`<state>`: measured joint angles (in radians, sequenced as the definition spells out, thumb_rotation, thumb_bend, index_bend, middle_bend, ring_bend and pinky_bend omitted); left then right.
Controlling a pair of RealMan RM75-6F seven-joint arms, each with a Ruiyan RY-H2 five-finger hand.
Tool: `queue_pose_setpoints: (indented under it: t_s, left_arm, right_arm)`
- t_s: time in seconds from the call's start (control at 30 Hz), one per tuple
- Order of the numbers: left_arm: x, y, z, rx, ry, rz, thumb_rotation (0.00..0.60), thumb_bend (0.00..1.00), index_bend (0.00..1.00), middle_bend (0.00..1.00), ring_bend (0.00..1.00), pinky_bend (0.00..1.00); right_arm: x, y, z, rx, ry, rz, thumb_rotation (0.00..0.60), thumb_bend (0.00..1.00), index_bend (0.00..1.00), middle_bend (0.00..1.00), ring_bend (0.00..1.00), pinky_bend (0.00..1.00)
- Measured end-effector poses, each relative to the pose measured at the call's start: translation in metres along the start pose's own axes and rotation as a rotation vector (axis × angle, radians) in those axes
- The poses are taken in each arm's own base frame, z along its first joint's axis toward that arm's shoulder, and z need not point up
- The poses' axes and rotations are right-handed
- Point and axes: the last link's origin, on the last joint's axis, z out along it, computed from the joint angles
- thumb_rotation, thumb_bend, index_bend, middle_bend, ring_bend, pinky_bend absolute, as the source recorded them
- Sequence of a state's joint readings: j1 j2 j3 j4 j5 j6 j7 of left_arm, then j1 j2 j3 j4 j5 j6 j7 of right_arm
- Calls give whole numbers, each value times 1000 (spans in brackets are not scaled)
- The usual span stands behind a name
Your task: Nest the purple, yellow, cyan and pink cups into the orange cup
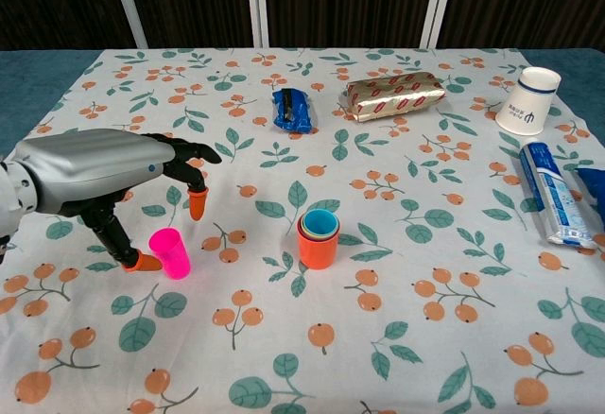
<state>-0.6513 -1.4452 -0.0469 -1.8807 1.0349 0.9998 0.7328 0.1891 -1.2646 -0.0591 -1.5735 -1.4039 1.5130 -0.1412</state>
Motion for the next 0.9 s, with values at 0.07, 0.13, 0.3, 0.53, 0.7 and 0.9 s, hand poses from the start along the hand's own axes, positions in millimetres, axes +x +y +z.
queue_pose_setpoints:
  t_s: [0.07,0.13,0.3,0.53,0.7,0.9]
  left_arm:
    - [0,0,0,3,4,6,600,153,419,48,0,9]
    - [-1,-1,1,8,7,15,600,157,428,50,0,9]
    - [-4,1,1,10,1,18,600,176,456,58,0,9]
    - [-6,-1,3,22,-2,22,600,180,461,58,0,9]
    - [-6,0,3,19,-4,30,600,189,481,61,0,9]
    - [-7,0,3,24,-9,33,600,200,504,70,0,9]
  right_arm:
    - [0,0,0,-1,-1,1,600,406,49,0,12,102]
    - [0,1,1,-4,-1,2,600,406,49,0,12,102]
    - [0,2,1,-11,1,4,600,406,49,0,12,102]
    - [-2,1,1,-14,-2,6,600,406,51,0,12,102]
    - [-2,1,2,-23,-1,8,600,406,64,0,12,102]
    - [-2,1,2,-31,4,9,600,406,63,0,12,102]
